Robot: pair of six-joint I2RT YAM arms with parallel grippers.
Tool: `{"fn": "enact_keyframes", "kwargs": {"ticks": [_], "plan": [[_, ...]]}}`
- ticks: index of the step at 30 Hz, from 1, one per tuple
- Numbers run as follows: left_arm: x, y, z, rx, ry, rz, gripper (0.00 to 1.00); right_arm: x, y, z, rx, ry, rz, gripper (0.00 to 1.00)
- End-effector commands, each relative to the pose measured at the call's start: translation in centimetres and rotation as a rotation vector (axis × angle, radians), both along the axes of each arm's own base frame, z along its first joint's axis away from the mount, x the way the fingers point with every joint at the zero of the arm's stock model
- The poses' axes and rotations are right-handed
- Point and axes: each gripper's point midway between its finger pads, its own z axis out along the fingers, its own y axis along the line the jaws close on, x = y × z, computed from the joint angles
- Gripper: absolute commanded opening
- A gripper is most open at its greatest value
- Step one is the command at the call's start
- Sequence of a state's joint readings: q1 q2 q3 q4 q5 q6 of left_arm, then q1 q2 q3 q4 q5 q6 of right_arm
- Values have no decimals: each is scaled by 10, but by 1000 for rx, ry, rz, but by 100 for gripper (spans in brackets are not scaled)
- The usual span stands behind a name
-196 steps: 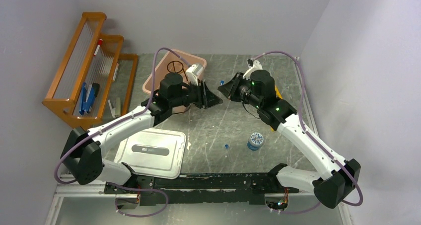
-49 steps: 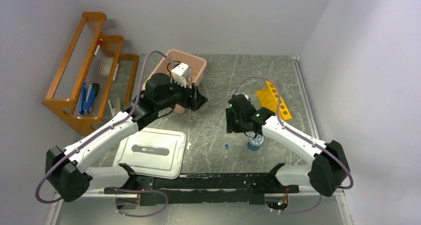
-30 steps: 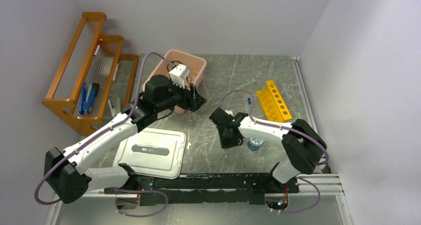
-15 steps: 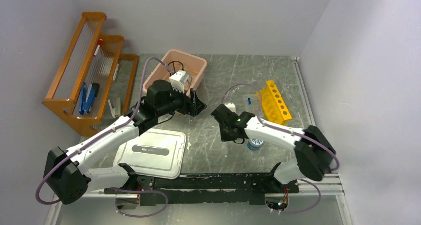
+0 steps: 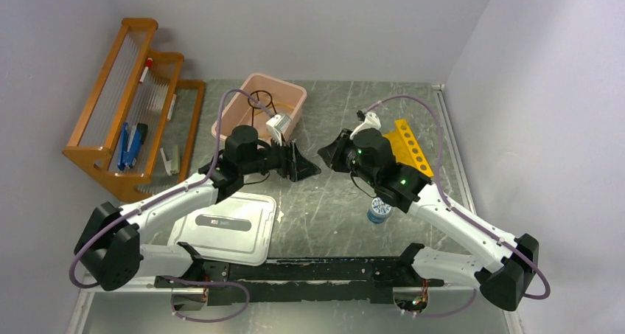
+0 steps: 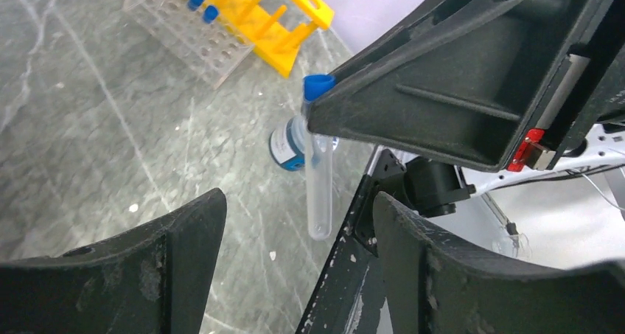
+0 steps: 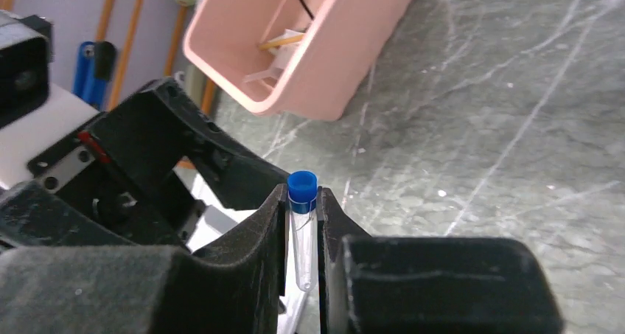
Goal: Organize the chemistry lab equipment
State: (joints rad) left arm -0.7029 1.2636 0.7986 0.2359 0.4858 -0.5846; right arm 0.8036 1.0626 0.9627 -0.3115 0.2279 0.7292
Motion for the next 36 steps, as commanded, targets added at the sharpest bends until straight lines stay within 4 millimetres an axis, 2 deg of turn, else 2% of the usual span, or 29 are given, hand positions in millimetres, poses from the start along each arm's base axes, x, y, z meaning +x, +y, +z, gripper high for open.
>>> {"fn": "enact_keyframes", "kwargs": {"ticks": [1,4,10,12,13,16,17,22,27,30,33,36], "plan": [[-9,-14,28,-107,-52,-111,73,2,13,36,151,-46,20,13],[-2,-14,23,-78,-61,-90,58,0,14,41,179,-51,28,13],[-3,-14,23,-61,-118,-114,25,-3,15,39,179,-28,40,13],[-3,-14,22,-39,-152,-132,7,-3,14,38,172,-16,39,16],[-3,-13,21,-20,-175,-137,5,-3,12,37,166,-5,35,22],[2,-7,14,64,-272,-149,5,-5,2,32,148,67,8,52],[4,-3,11,96,-305,-145,5,-3,-3,33,151,83,5,56],[14,6,5,201,-437,-149,5,-7,-9,35,171,190,100,59],[13,5,5,225,-506,-200,5,-19,3,23,122,301,225,62],[10,4,6,222,-521,-219,5,-19,8,20,127,319,249,63],[10,5,7,224,-526,-217,5,-17,9,16,124,327,245,58],[9,6,7,227,-533,-216,5,-14,9,13,118,329,235,48]]}}
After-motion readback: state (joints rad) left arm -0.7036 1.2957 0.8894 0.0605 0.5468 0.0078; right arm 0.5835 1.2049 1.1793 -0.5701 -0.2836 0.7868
